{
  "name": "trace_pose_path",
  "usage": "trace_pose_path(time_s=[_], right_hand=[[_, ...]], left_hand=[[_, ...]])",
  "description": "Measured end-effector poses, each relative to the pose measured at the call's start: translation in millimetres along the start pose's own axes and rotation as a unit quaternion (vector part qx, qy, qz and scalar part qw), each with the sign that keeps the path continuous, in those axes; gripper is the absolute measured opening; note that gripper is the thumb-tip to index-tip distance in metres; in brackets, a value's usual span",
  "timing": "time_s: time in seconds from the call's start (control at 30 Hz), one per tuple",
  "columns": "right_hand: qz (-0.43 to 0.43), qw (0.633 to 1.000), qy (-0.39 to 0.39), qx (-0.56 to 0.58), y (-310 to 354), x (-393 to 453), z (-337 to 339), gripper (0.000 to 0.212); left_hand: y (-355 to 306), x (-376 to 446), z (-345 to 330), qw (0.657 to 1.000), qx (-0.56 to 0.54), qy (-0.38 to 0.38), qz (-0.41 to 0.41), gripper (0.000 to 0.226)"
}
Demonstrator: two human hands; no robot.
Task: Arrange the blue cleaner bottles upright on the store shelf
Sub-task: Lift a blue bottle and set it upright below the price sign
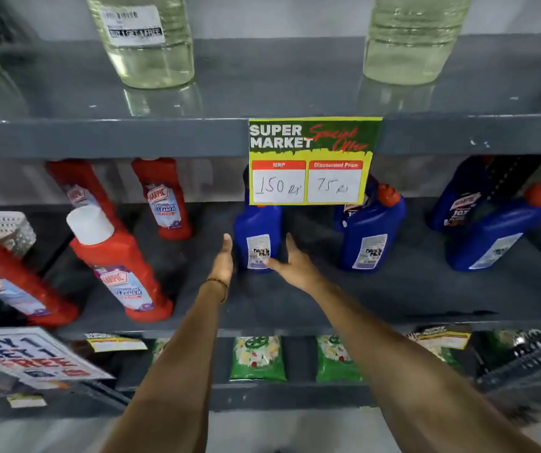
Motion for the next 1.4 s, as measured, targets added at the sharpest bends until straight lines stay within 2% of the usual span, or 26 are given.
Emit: trace_pose_path(time_s=[0.23,0.47,0.57,0.63,0.77,0.9,1.0,1.13,1.27,1.3,1.4], right_hand=[[-0.022,0.997,0.018,0.072,-3,13,-22,0.074],[-0.046,0.991,0.028,0.121,1,19,-26,0.091],[-0.018,0.990,0.038,0.135,7,19,-21,0.101],[0.007,0.989,0.054,0.136,15,17,-16,0.105],[0.053,0.990,0.093,0.096,34,3,-8,0.107],[0.064,0.988,0.121,0.071,38,-4,-4,0.103],[0.074,0.988,0.110,0.072,39,-6,0,0.099],[0.085,0.992,0.051,0.076,42,-11,6,0.089],[0.090,0.991,-0.005,0.101,48,-16,15,0.056],[0.091,0.990,-0.012,0.107,50,-16,18,0.053],[0.118,0.986,-0.007,0.118,57,-20,24,0.068]], left_hand=[[-10,1,-12,0.998,-0.055,0.010,0.014,0.054],[-6,1,-4,0.996,-0.084,0.035,0.017,0.051],[-8,0,1,0.993,-0.094,0.063,0.021,0.055],[-6,-1,2,0.991,-0.102,0.082,0.034,0.049],[6,-6,-1,0.987,-0.112,0.099,0.063,0.026],[12,-14,-5,0.981,-0.129,0.114,0.087,0.029],[14,-15,-8,0.980,-0.131,0.116,0.090,0.033],[10,-19,-17,0.977,-0.174,0.091,0.082,0.036],[8,-22,-25,0.972,-0.213,0.077,0.067,0.031],[8,-22,-27,0.970,-0.220,0.077,0.067,0.030],[9,-22,-28,0.965,-0.236,0.092,0.062,0.026]])
Point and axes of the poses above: each hand's wrist, its own x-axis towards the middle knuckle, its own z-axis out of the back of the hand, y = z × x, the point moved 7 cm from there along x, towards the middle knuckle, and after that the axes turned 14 degrees about -z, right-handed, at the moved point
